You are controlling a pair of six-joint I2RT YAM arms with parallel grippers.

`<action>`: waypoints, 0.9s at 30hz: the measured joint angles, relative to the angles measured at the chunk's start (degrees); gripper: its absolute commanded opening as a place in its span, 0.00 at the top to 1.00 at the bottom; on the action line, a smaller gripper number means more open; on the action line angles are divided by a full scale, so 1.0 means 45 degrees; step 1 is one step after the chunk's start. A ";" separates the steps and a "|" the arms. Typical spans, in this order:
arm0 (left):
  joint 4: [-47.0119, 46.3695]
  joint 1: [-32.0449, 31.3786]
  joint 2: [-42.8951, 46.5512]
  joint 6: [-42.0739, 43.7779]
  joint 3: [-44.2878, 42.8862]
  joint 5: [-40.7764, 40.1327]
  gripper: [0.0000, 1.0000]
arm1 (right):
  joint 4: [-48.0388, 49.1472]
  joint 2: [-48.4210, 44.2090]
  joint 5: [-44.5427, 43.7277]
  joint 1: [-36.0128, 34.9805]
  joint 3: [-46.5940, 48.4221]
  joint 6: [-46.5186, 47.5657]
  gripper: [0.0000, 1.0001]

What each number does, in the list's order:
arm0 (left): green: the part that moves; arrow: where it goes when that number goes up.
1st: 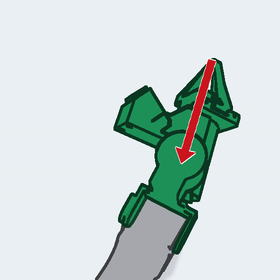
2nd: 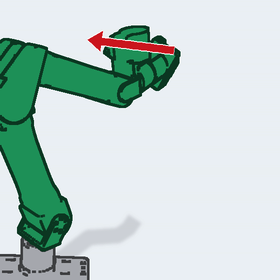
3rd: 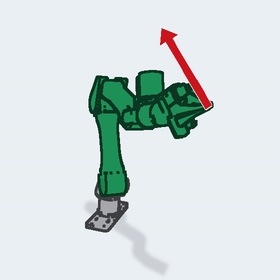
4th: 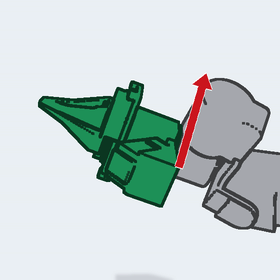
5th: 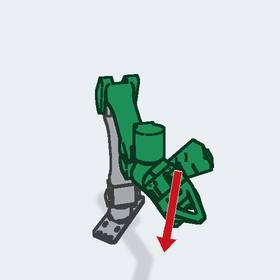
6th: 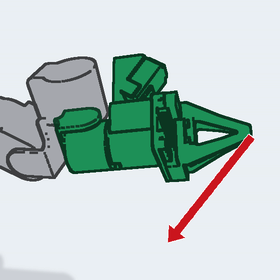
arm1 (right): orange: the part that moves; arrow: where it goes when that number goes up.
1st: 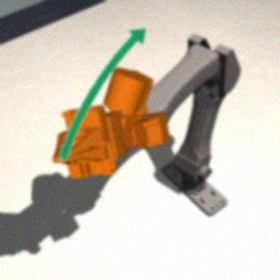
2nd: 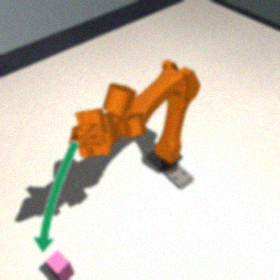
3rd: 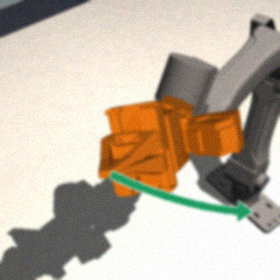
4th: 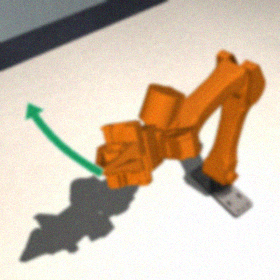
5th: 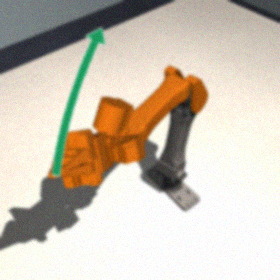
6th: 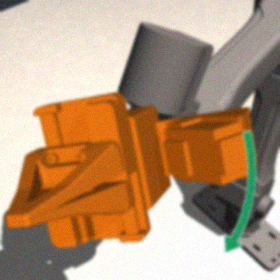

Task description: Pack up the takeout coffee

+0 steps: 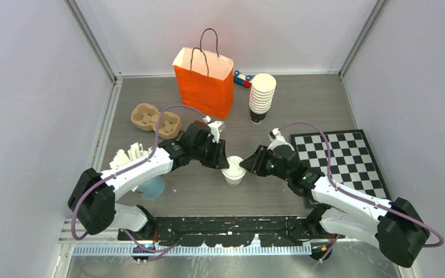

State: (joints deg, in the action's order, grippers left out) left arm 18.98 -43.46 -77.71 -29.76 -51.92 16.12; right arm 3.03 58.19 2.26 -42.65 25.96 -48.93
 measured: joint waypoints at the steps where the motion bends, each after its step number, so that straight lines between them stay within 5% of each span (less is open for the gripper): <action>1: 0.0000 0.0000 0.0000 -0.0010 0.0005 -0.0005 0.65 | 0.0204 -0.0039 -0.0024 0.0005 -0.0136 -0.0117 0.69; 13: -0.0068 0.0019 -0.0005 0.0112 0.0015 0.0000 0.67 | 0.1603 -0.0223 0.0000 0.0019 -0.0923 -0.0923 0.65; 19: -0.0039 0.0019 -0.0248 0.0719 -0.0296 0.0199 0.66 | -0.1506 -0.1248 0.0223 0.0083 0.0311 -0.0160 0.43; 27: 0.0272 0.0019 -0.0539 0.1224 -0.0646 0.0505 0.62 | -0.4784 -0.1379 0.0457 0.0933 0.2851 0.1506 0.49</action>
State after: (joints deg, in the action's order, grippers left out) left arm 20.21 -43.38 -80.14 -24.25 -54.83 18.39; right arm -18.50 51.99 4.32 -38.46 38.79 -42.15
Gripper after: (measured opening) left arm 0.363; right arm 0.543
